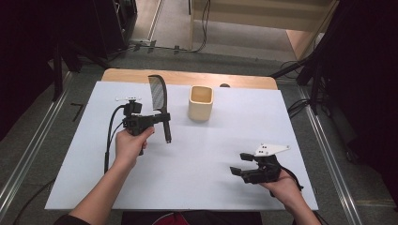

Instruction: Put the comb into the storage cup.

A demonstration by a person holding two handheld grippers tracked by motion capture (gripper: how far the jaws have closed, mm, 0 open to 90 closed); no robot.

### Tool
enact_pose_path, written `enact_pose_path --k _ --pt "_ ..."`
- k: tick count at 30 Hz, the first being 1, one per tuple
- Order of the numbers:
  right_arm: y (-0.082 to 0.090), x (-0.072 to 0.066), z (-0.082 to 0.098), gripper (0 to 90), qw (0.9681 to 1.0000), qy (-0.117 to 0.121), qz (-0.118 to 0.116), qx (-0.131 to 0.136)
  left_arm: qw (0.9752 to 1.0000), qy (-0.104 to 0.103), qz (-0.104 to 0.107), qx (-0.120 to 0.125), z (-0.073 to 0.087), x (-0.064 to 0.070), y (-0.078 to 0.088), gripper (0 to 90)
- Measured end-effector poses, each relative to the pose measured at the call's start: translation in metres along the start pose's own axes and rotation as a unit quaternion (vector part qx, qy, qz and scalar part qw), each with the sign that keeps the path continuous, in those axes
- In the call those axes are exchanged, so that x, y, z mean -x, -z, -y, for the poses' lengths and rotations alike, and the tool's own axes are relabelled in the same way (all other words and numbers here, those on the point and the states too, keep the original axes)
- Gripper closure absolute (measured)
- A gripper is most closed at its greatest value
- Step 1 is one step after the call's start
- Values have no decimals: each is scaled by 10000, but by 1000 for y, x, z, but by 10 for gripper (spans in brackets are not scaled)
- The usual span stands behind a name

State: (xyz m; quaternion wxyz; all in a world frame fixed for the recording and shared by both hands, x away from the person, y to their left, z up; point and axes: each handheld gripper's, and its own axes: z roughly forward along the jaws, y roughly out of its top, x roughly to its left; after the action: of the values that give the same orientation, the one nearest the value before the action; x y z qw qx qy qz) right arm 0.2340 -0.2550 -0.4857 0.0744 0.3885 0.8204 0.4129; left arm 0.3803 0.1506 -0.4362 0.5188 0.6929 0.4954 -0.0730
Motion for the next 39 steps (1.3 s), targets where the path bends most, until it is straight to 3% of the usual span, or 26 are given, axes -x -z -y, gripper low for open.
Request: enact_pose_path --k 8,11,17,21,26,39 --pt "10 2 8 262 9997 173 180 13 9998 -148 80 -126 -13 7 -2 735" --pt "10 3 11 256 9990 355 269 -44 9997 -177 130 -140 -18 9 -3 735" --pt "8 4 10 250 9993 297 208 -84 9994 -267 173 -163 -29 12 -6 735" --pt "9 5 9 249 9996 282 95 7 9994 -228 206 -158 -34 13 -8 736" --pt "8 6 9 250 9995 287 129 -6 9994 -212 213 -161 -40 15 -13 736" --pt "8 6 6 250 9995 305 107 -4 9985 -447 284 -147 -66 31 -25 736"
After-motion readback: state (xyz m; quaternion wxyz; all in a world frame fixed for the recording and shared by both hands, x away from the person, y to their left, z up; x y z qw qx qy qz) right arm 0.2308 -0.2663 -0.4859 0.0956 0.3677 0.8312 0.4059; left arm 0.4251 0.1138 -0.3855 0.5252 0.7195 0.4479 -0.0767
